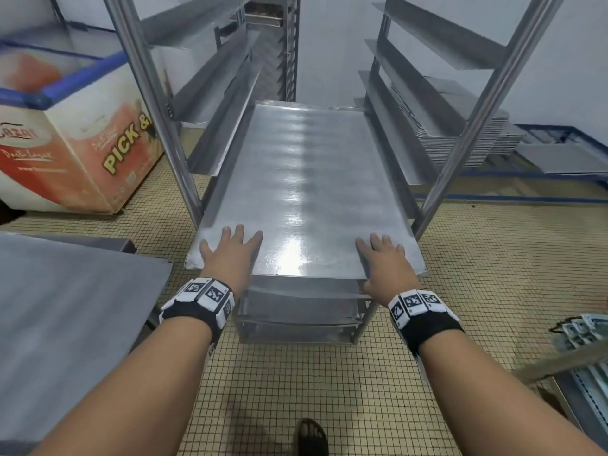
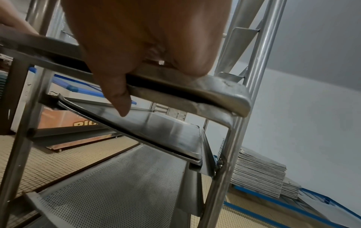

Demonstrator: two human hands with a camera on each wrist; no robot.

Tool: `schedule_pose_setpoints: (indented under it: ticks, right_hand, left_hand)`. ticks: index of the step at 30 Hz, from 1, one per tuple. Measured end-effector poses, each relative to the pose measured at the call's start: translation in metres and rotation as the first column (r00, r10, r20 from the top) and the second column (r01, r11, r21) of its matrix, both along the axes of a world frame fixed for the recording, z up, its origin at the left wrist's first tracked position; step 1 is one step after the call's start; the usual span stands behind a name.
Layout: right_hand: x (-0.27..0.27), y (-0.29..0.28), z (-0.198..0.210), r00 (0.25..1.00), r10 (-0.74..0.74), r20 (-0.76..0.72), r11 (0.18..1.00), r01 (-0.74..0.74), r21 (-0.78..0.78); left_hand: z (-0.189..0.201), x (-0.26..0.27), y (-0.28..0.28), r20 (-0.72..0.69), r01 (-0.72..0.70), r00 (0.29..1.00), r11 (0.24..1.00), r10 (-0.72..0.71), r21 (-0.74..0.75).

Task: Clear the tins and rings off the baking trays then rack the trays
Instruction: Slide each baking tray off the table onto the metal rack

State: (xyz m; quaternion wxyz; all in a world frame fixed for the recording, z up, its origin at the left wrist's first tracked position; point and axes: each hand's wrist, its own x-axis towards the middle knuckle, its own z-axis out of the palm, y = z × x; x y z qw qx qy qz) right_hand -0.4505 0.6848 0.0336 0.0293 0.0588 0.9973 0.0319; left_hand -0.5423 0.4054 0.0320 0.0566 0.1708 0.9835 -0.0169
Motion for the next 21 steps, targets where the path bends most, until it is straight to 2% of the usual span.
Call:
schedule_pose_setpoints:
  ticks: [21]
  right_hand:
    - [-0.138,0.044,0.005,0.998,0.01,-0.067,0.999,-0.007,0.045]
  left_hand:
    - [0.013,-0.134,0.044,-0.014,0.023,1.0,0.998,-0.024,-0.055]
